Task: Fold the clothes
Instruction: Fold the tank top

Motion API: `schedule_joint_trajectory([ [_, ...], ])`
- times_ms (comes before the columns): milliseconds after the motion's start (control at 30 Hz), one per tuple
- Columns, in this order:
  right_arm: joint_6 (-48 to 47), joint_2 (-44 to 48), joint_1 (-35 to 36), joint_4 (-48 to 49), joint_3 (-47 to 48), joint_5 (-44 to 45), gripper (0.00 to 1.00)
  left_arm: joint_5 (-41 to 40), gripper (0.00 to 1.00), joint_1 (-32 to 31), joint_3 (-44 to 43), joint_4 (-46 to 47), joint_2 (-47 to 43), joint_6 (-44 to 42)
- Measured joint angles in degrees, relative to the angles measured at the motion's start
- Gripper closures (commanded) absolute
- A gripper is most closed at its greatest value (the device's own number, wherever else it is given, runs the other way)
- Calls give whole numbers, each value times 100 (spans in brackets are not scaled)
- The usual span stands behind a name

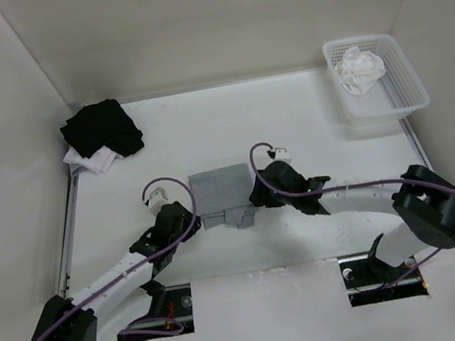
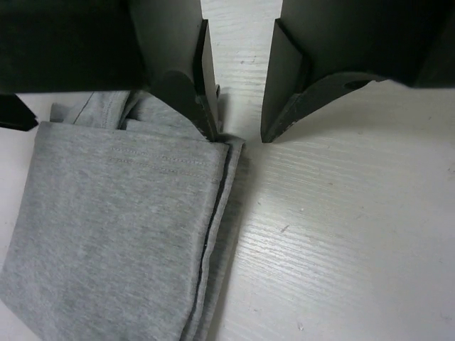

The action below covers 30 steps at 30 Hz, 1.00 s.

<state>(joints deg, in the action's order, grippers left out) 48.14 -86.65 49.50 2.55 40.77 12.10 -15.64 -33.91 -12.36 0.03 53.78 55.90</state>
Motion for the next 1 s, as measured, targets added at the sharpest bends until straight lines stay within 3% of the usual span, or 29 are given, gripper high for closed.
schedule_joint_trajectory([
  [67, -59, 273, -7, -66, 0, -9, 51, 13, 78, 11, 0, -125, -186, 0],
  [167, -203, 577, -44, -96, 79, -59, 90, -46, 89, -109, -7, -256, -774, 7],
  [233, -299, 568, -127, -39, 221, -144, 99, -144, 91, -289, -107, -238, -990, -9],
  [333, -361, 203, -376, 306, 507, -396, 100, -214, 92, -437, -496, 212, -553, -83],
  [533, -306, -1176, -975, 1213, 1154, -1113, 100, 76, 91, -24, -1604, 2131, 2277, -337],
  [667, -94, -1790, -1255, 1606, 1340, -1429, 99, 262, 91, 348, -1840, 2933, 3532, -407],
  [900, 289, -2258, -1497, 1985, 1362, -1641, 99, 358, 87, 691, -1762, 3593, 4028, -402],
  [1000, 337, -2291, -1547, 2085, 1360, -1672, 99, 387, 80, 695, -1528, 3818, 3895, -398],
])
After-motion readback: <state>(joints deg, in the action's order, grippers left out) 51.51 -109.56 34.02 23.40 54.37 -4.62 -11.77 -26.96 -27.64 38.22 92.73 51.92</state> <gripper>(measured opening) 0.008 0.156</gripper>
